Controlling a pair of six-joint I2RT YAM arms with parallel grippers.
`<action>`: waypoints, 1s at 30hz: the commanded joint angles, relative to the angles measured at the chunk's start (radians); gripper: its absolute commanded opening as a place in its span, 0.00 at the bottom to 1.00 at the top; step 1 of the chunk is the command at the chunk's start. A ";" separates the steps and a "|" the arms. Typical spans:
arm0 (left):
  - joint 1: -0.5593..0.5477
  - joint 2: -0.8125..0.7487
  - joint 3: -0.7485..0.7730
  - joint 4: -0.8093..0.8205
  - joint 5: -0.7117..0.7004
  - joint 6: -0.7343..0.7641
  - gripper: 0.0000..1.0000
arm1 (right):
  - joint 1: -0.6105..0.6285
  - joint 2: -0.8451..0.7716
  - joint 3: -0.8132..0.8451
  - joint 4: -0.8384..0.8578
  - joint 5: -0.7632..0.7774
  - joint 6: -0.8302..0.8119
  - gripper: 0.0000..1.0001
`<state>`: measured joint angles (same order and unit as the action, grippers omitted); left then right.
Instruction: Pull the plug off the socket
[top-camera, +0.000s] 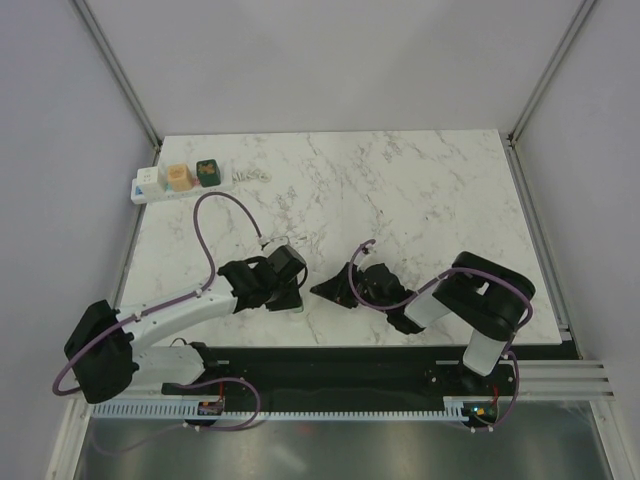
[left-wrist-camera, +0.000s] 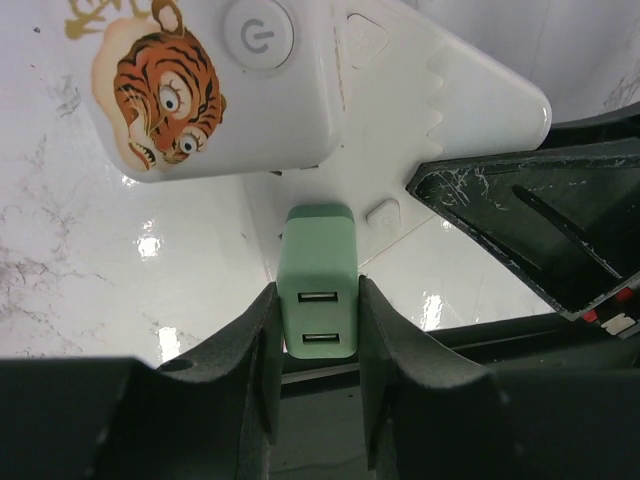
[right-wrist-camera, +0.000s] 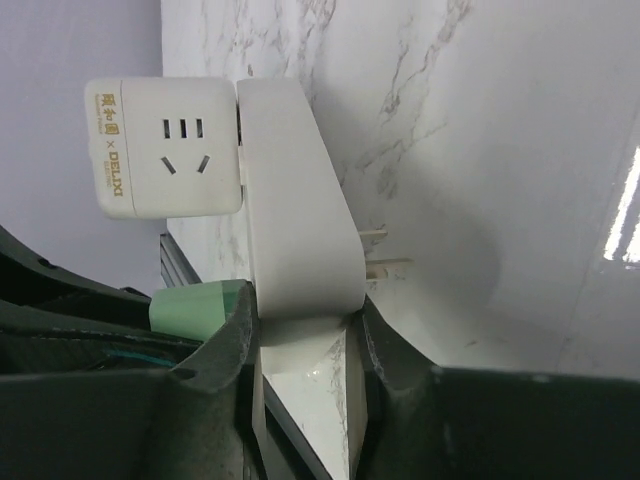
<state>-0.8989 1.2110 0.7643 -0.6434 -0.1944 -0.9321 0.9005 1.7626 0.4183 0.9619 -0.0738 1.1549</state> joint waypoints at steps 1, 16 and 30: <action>-0.021 0.015 0.058 0.083 0.066 -0.011 0.02 | 0.015 0.035 -0.004 -0.075 0.101 -0.090 0.09; -0.021 -0.201 0.014 0.154 0.003 -0.115 0.02 | 0.017 0.026 0.014 -0.266 0.180 -0.098 0.00; -0.020 -0.314 -0.051 0.168 -0.017 -0.089 0.02 | 0.015 0.029 -0.010 -0.275 0.200 -0.060 0.00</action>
<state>-0.9161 0.9524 0.7029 -0.5186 -0.1898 -1.0168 0.9237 1.7573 0.4530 0.9222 0.0128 1.1782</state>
